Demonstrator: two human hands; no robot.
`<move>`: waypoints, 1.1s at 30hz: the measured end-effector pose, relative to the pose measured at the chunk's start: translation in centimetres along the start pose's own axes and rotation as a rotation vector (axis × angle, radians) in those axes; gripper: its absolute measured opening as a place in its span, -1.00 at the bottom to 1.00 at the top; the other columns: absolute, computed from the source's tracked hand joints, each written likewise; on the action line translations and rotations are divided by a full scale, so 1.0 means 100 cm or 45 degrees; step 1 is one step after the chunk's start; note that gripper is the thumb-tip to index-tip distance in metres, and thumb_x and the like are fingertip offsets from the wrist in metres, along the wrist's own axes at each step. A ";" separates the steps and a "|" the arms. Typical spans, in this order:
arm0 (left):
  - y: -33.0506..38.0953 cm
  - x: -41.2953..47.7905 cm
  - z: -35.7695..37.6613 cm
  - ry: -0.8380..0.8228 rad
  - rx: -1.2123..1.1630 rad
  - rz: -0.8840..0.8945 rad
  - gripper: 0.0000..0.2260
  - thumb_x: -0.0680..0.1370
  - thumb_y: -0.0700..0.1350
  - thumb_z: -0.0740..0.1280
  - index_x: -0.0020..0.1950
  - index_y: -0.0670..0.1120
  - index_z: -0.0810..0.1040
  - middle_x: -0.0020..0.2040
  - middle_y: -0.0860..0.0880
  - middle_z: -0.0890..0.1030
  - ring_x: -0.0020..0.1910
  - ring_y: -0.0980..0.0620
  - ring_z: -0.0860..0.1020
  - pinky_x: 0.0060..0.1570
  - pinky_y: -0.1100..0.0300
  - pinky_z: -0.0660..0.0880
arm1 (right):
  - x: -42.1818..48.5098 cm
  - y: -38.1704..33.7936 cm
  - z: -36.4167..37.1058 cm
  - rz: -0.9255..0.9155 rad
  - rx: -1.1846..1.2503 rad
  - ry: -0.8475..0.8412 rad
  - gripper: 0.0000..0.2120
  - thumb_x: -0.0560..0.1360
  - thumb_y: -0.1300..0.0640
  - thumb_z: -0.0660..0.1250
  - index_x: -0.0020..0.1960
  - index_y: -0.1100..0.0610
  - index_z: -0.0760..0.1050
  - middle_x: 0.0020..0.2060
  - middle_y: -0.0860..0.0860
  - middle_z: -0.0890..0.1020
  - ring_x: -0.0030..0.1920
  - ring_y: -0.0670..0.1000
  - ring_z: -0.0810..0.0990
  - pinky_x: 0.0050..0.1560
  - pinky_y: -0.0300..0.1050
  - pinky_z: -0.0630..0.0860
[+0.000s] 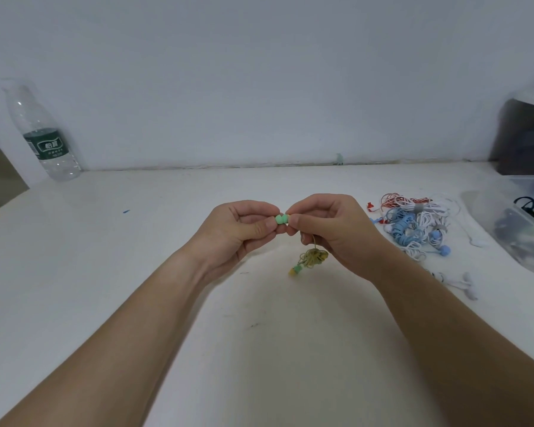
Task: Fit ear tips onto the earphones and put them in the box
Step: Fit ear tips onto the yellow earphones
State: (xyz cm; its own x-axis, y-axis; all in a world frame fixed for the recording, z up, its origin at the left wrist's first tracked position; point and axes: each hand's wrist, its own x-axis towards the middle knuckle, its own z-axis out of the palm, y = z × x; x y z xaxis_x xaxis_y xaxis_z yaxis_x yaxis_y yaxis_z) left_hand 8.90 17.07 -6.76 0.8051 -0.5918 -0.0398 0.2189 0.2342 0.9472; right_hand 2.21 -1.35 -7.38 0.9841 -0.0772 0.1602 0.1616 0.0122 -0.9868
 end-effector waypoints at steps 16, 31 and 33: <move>0.001 -0.002 0.001 -0.012 -0.009 -0.031 -0.79 0.32 -0.32 0.43 -0.06 -0.22 0.64 -0.15 -0.18 0.72 -0.15 -0.02 0.72 -0.21 0.30 0.61 | -0.001 -0.005 -0.004 0.021 -0.008 -0.087 -0.90 0.50 0.35 0.40 -0.01 0.28 0.66 -0.24 0.21 0.65 -0.31 0.06 0.48 -0.22 -0.15 0.48; -0.001 -0.002 0.001 -0.029 0.103 0.047 -0.80 0.35 -0.28 0.45 -0.05 -0.22 0.64 -0.12 -0.23 0.71 -0.09 -0.07 0.71 -0.16 0.28 0.61 | -0.002 -0.003 -0.006 0.052 0.000 -0.089 -0.90 0.51 0.34 0.40 0.00 0.27 0.66 -0.22 0.21 0.66 -0.30 0.05 0.50 -0.21 -0.14 0.51; -0.002 -0.002 0.001 -0.025 0.090 0.058 -0.80 0.35 -0.28 0.45 -0.03 -0.23 0.63 -0.10 -0.25 0.71 -0.08 -0.09 0.71 -0.16 0.28 0.61 | -0.002 -0.002 -0.005 0.044 0.015 -0.073 -0.90 0.51 0.34 0.40 0.01 0.29 0.65 -0.23 0.20 0.67 -0.32 0.04 0.51 -0.22 -0.16 0.52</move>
State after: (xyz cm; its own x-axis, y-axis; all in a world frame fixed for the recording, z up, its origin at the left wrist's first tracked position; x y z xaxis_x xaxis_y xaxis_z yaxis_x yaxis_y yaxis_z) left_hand 8.67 17.05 -6.90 0.8024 -0.5967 0.0097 0.1422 0.2068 0.9680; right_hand 1.95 -1.84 -7.23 0.9916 -0.0193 0.1277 0.1282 0.0258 -0.9914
